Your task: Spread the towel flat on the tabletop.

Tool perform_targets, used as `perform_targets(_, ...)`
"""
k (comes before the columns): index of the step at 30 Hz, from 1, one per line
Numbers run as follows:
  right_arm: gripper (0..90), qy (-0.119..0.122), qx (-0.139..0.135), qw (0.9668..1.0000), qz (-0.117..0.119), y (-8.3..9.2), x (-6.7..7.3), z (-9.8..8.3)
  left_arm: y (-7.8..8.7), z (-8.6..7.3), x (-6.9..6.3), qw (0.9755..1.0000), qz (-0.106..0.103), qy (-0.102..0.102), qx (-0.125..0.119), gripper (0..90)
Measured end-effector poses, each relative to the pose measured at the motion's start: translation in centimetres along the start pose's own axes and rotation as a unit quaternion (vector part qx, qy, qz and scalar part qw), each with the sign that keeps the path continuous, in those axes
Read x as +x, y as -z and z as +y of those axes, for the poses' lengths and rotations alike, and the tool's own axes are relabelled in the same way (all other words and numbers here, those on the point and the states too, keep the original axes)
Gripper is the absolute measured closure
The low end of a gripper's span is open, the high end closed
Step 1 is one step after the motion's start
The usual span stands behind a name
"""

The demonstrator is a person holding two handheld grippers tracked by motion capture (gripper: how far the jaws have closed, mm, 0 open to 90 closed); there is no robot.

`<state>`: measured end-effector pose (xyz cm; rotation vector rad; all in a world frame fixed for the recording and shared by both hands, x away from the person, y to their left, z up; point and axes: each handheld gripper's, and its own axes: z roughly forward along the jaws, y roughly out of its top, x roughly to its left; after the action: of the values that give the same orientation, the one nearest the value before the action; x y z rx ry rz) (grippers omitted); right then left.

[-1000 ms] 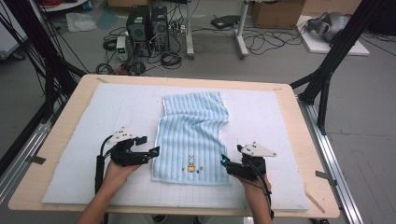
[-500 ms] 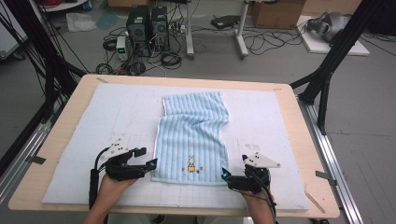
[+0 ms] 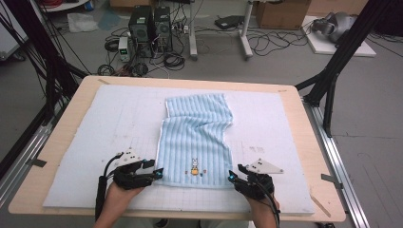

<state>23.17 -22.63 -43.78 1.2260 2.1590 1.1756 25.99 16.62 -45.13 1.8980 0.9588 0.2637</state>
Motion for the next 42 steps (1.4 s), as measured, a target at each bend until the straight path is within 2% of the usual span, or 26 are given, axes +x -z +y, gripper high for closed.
perform_targets(3,61.6,0.006,0.013,0.9999,-0.006,-0.2,0.0,-0.2,-0.2,0.0,-0.4,0.9997,0.005,-0.018,0.014,50.3)
perform_targets(6,63.0,0.001,0.033,0.9994,-0.006,-0.6,-0.1,-0.4,-0.7,0.1,-0.9,0.9985,0.015,-0.038,0.038,53.5)
perform_targets(11,63.5,-0.002,0.048,0.9988,-0.006,-1.2,0.1,-0.6,-0.8,0.0,-1.6,0.9961,0.046,-0.062,0.042,60.4)
perform_targets(13,64.5,0.001,0.051,0.9987,-0.011,-1.3,0.3,-0.5,-0.8,0.0,-1.7,0.9956,0.046,-0.069,0.044,65.1)
perform_targets(15,66.0,0.004,0.053,0.9985,-0.012,-1.4,0.4,-0.5,-0.8,0.0,-1.8,0.9953,0.035,-0.079,0.044,74.0)
perform_targets(18,73.3,0.005,0.057,0.9983,-0.009,-1.4,0.5,-0.4,-0.8,-0.1,-2.0,0.9956,0.027,-0.078,0.045,84.8)
perform_targets(21,83.7,0.007,0.06,0.9982,0.004,-1.4,0.7,-0.3,-0.8,-0.1,-1.8,0.9968,0.021,-0.063,0.045,86.3)
perform_targets(23,85.4,0.016,0.061,0.998,0.003,-1.4,0.9,-0.3,-0.6,-0.2,-1.7,0.9976,0.016,-0.052,0.044,86.8)
perform_targets(25,85.7,0.016,0.061,0.998,0.005,-1.3,1.0,-0.4,-0.2,-0.4,-1.6,0.9983,0.008,-0.039,0.042,86.8)
perform_targets(29,85.7,0.014,0.053,0.9984,0.015,-0.9,1.0,-0.8,0.5,-0.9,-1.5,0.9987,-0.009,-0.03,0.039,86.8)
perform_targets(33,85.7,0.019,0.047,0.9984,0.024,-0.3,1.6,-1.2,1.4,-1.6,-1.7,0.999,-0.018,-0.026,0.033,86.7)
perform_targets(38,85.7,0.014,0.031,0.9989,0.033,0.8,2.5,-1.9,2.4,-2.3,-2.0,0.9988,-0.028,-0.019,0.034,86.8)
perform_targets(42,85.7,0.022,0.024,0.9989,0.034,1.6,3.3,-2.2,3.2,-2.8,-2.5,0.9987,-0.036,-0.02,0.029,86.8)
